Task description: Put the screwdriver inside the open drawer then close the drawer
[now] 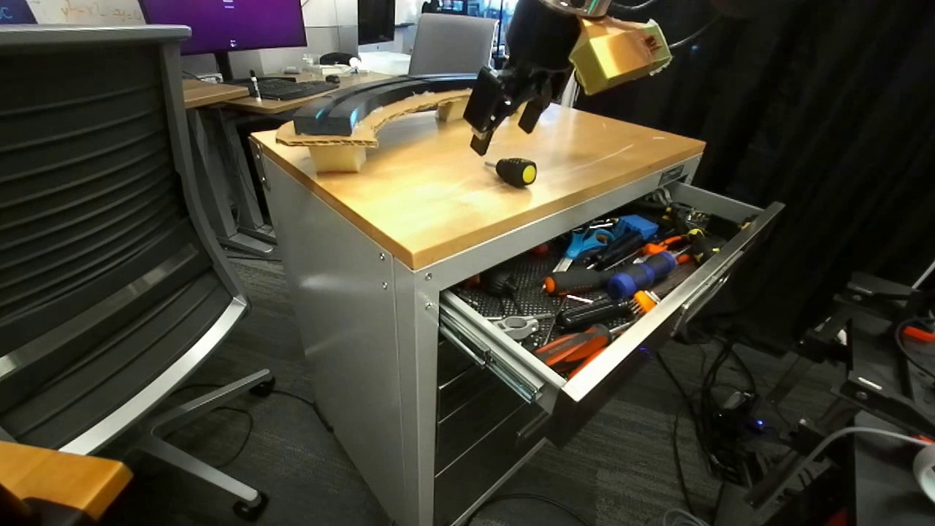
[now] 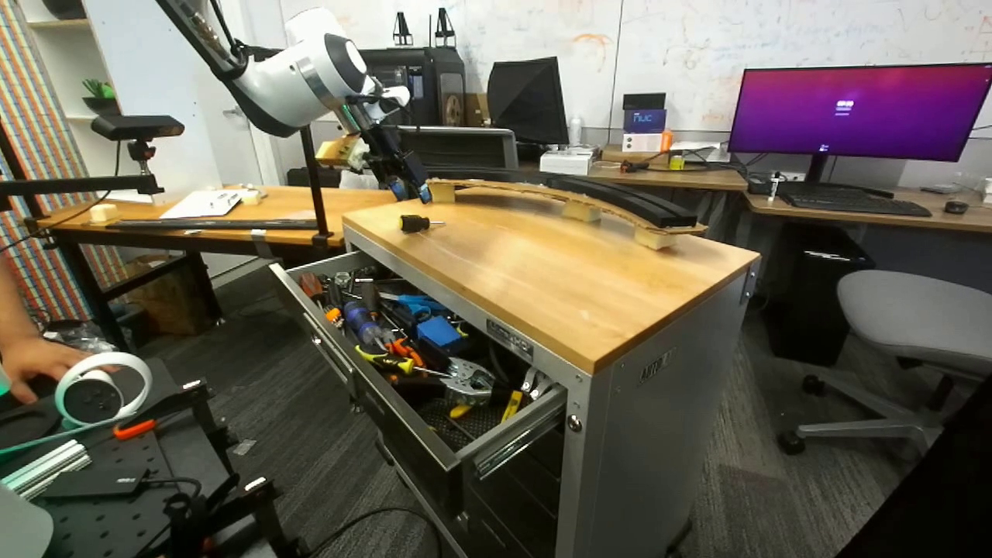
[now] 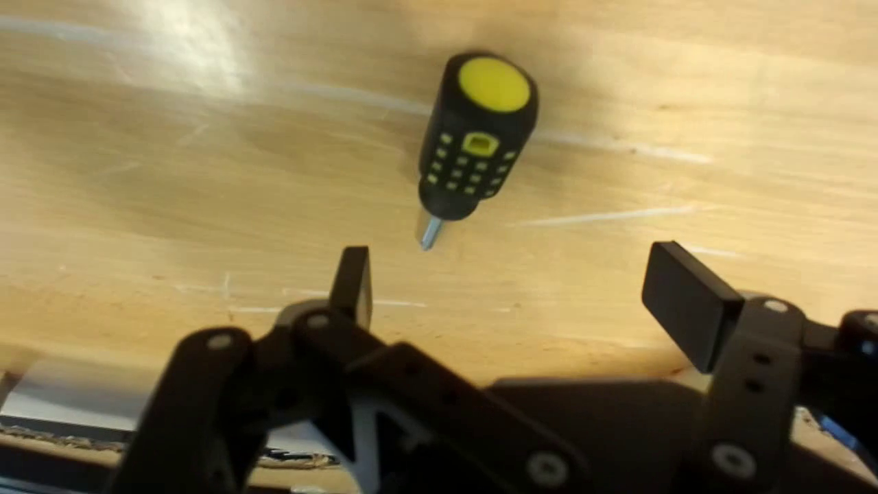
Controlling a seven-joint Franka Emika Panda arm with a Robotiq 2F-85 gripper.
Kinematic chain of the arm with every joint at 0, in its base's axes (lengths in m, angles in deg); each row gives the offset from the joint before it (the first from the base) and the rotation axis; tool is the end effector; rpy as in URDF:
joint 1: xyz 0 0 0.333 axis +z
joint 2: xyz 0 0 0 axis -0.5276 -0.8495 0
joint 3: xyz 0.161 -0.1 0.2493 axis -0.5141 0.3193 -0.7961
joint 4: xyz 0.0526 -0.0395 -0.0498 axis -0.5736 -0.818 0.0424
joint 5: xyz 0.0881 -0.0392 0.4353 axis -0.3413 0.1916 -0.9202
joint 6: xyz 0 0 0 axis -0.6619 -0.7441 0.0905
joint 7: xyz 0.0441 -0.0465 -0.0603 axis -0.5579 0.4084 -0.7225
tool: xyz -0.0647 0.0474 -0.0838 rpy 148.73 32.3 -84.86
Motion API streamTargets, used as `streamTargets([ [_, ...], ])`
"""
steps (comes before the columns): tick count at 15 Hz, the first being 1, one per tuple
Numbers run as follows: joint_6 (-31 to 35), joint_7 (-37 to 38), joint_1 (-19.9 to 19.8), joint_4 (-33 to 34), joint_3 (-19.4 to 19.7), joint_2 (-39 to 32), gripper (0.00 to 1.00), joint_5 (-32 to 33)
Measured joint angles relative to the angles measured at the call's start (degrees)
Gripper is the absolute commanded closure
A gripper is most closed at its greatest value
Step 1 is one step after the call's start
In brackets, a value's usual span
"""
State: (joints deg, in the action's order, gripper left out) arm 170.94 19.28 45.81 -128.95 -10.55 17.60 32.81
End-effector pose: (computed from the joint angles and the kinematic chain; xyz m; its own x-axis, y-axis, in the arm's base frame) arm 0.6215 0.2429 0.2638 0.9026 0.0488 0.4277 -0.0203 -0.9876 0.1557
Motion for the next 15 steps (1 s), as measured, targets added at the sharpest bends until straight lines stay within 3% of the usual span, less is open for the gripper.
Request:
streamTargets([
  [2, -1.22, -1.76, 0.21, 0.78, 1.13, -0.64, 0.42, -1.53],
  [5, -5.17, -10.92, -0.08, 0.49, 0.45, -1.44, 0.67, -12.14],
  [8, -8.30, -18.28, -0.06, 0.59, 0.06, -1.58, 0.85, -20.67],
  [9, -8.62, -19.61, -0.06, 0.67, 0.14, -1.55, 0.81, -22.30],
  [15, -10.48, -24.10, -0.02, 1.08, 0.92, -1.02, 0.80, -24.40],
])
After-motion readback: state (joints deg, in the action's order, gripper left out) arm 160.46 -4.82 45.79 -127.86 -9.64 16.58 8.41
